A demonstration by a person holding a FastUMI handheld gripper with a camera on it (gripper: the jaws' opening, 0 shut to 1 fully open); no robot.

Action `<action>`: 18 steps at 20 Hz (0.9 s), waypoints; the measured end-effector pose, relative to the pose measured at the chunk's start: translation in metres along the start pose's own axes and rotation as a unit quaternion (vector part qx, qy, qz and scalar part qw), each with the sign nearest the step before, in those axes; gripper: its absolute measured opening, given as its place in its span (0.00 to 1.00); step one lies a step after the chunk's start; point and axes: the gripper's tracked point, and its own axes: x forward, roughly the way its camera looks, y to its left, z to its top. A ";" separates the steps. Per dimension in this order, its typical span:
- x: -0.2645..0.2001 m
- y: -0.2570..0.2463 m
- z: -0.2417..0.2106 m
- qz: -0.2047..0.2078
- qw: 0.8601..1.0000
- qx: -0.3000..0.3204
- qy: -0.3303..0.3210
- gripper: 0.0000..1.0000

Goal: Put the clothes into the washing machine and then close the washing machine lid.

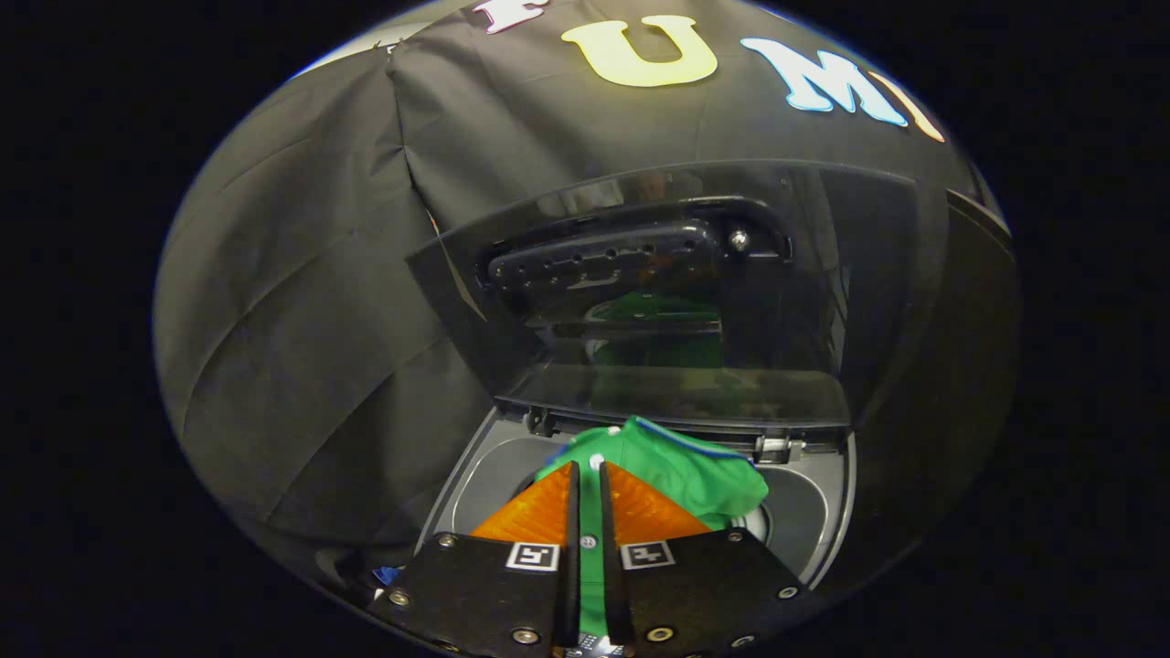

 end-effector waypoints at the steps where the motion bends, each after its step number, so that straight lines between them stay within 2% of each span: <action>1: -0.004 -0.003 -0.002 -0.007 1.000 -0.004 0.004 0.14; 7: -0.009 -0.015 -0.008 -0.030 0.999 -0.028 -0.004 0.95; 12: -0.030 -0.002 0.033 -0.028 0.993 -0.073 -0.085 0.96; 18: -0.053 0.010 0.094 -0.043 0.974 -0.103 -0.199 0.95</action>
